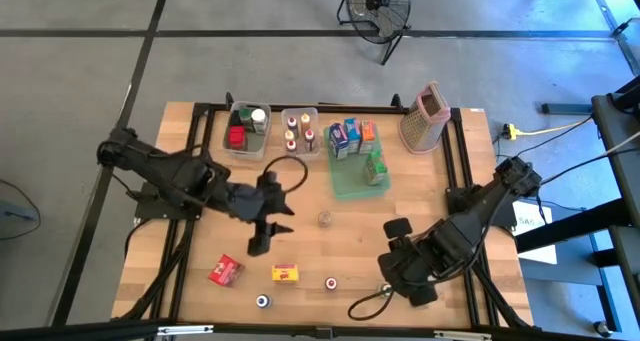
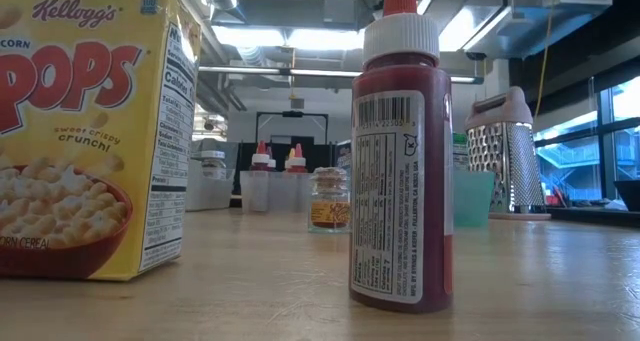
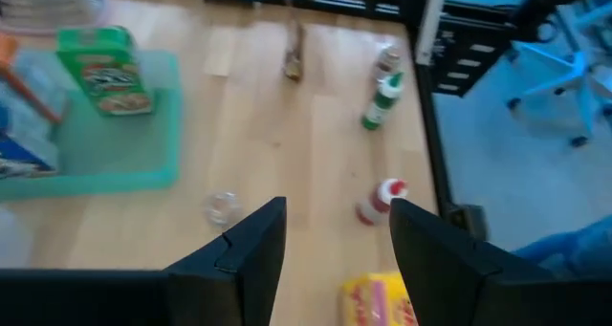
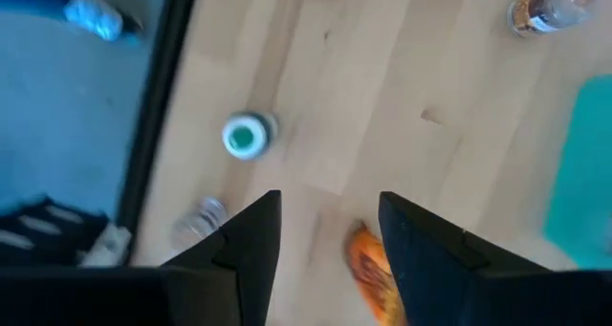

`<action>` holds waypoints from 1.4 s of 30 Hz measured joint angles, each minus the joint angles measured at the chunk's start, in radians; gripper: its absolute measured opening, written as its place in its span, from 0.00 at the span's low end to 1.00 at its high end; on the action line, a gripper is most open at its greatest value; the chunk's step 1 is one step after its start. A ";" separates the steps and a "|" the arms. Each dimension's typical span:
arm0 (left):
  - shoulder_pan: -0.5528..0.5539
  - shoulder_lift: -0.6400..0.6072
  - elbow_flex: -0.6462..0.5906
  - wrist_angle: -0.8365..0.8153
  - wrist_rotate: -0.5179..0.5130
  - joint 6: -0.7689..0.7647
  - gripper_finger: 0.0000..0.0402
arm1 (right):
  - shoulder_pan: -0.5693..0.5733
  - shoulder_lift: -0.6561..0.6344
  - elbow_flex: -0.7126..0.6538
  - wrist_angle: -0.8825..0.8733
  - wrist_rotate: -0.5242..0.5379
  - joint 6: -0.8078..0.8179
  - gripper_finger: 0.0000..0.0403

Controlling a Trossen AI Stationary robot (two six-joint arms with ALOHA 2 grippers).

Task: Pick & Place Kitchen Items
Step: Put the green food coloring bottle into the transparent bin

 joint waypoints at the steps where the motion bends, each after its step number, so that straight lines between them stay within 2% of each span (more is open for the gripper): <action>1: -0.017 0.000 0.000 -0.002 0.000 -0.010 0.45 | 0.004 0.005 0.000 0.017 0.001 0.029 0.44; 11: -0.178 -0.013 0.001 -0.003 -0.019 -0.063 0.45 | 0.034 0.065 0.000 0.065 -0.059 0.453 0.44; 17: -0.252 -0.013 0.001 -0.004 -0.044 -0.074 0.45 | 0.026 0.064 0.000 0.081 -0.125 0.643 0.44; 21: -0.286 -0.013 0.001 -0.004 -0.064 -0.075 0.45 | 0.027 0.064 0.000 0.145 -0.149 0.711 0.44; 24: -0.306 -0.013 0.001 -0.004 -0.072 -0.075 0.45 | 0.027 0.064 0.000 0.199 -0.114 0.765 0.44; 34: -0.346 -0.011 0.001 -0.004 -0.072 -0.119 0.45 | 0.013 0.080 -0.051 0.148 -0.103 1.036 0.45; 42: -0.381 -0.011 0.001 -0.005 -0.094 -0.153 0.45 | 0.013 0.081 -0.085 0.169 -0.133 1.071 0.54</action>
